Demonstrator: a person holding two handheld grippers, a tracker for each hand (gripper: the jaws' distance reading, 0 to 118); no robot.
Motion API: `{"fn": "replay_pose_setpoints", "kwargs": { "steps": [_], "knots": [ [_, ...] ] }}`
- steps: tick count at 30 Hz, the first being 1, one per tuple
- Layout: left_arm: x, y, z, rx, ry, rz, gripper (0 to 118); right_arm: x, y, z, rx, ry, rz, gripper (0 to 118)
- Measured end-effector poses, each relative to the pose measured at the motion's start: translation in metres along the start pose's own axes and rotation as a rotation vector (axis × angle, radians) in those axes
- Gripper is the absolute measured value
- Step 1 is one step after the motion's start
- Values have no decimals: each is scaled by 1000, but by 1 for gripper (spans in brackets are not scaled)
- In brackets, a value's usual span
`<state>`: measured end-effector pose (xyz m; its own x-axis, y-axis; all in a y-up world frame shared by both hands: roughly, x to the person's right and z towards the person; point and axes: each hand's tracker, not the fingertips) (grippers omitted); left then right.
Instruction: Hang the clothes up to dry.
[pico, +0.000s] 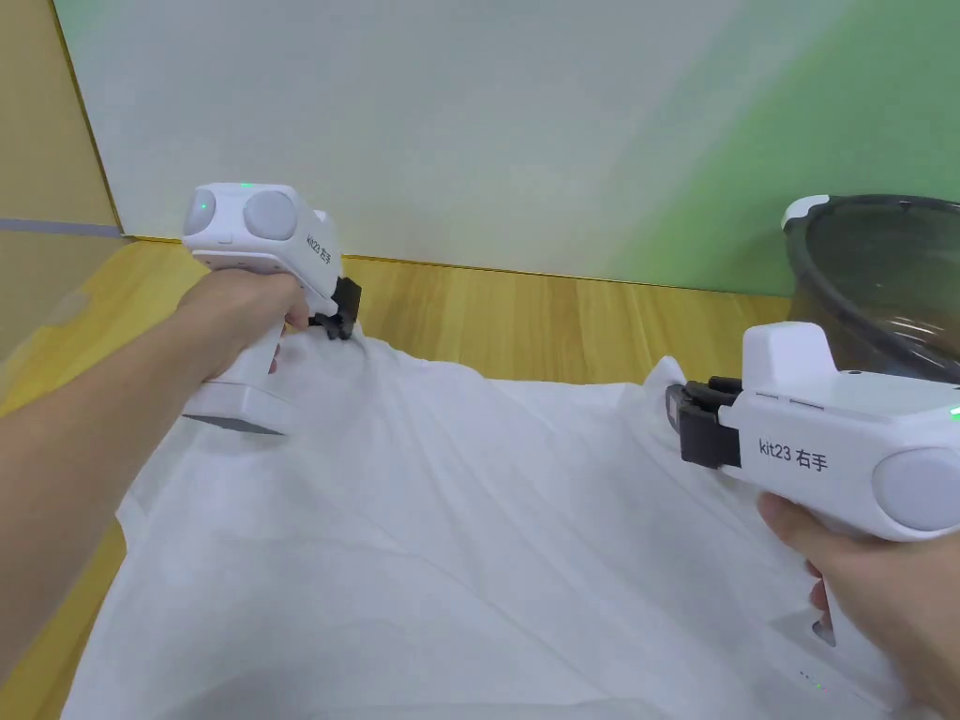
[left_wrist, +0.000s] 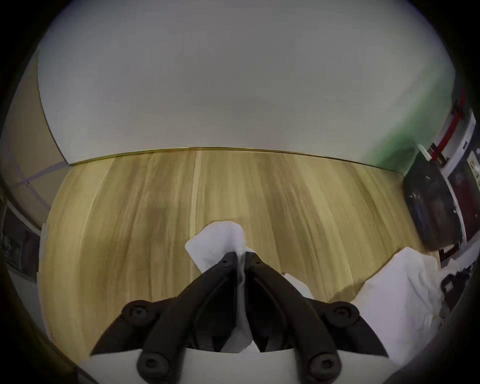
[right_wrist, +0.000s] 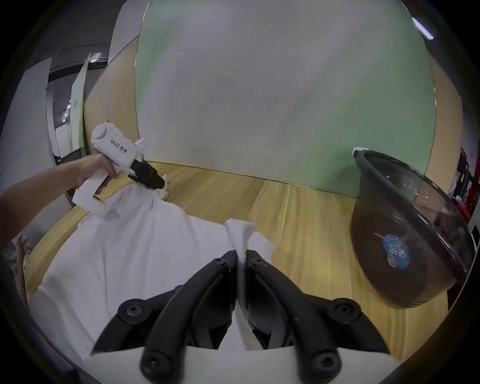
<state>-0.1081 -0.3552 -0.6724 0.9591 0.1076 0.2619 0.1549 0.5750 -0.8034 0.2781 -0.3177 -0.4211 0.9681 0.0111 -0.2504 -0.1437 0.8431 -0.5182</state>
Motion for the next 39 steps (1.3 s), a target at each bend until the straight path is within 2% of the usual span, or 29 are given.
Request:
{"fn": "replay_pose_setpoints", "kwargs": {
  "steps": [2, 5, 7, 10, 11, 14, 15, 18, 19, 23, 24, 26, 31, 32, 34, 35, 39],
  "knots": [
    [3, -26, 16, 24, 3, 15, 1, 0, -1, 7, 31, -7, -5, 9],
    [16, -68, 79, 335, 42, -36, 0, 0, 0, 27, 98, -41, -2, 9],
    [27, -91, 128, 475, 95, -61, 0, 0, 2, 42, 163, -73, -2, 9],
    [45, -133, 184, 652, 144, -119, 0, -3, 7, 74, 253, -114, 9, 9],
    [49, -153, 207, 662, 147, -130, 0, -5, 9, 84, 277, -120, 2, 9],
    [64, -190, 259, 865, 226, -77, 0, -12, 21, 113, 387, -155, 9, 9],
    [66, -191, 269, 923, 289, -64, 0, -15, 27, 124, 424, -174, 15, 9],
    [63, -187, 318, 1018, 243, 24, 0, -22, 55, 159, 522, -199, -27, 9],
    [65, -176, 330, 992, 260, 27, 0, -24, 67, 172, 543, -211, -29, 9],
    [70, -150, 416, 1134, 313, 89, 0, -36, 124, 227, 704, -266, -21, 9],
    [74, -144, 441, 1188, 326, 87, 0, -40, 142, 241, 747, -265, 31, 9],
    [79, -135, 479, 1290, 357, 39, 0, -48, 175, 272, 820, -310, 67, 9],
    [90, -108, 590, 1447, 406, 58, 0, -61, 250, 355, 982, -384, 37, 9],
    [93, -105, 607, 1474, 421, 29, 0, -66, 261, 372, 1012, -389, 4, 9],
    [97, -100, 625, 1518, 475, -20, 0, -71, 288, 400, 1054, -419, 60, 9],
    [96, -86, 652, 1563, 469, 12, 0, -74, 298, 412, 1065, -449, 90, 9],
    [96, -68, 702, 1566, 533, 47, 0, -82, 331, 457, 1106, -484, 93, 9]
  ]
}}
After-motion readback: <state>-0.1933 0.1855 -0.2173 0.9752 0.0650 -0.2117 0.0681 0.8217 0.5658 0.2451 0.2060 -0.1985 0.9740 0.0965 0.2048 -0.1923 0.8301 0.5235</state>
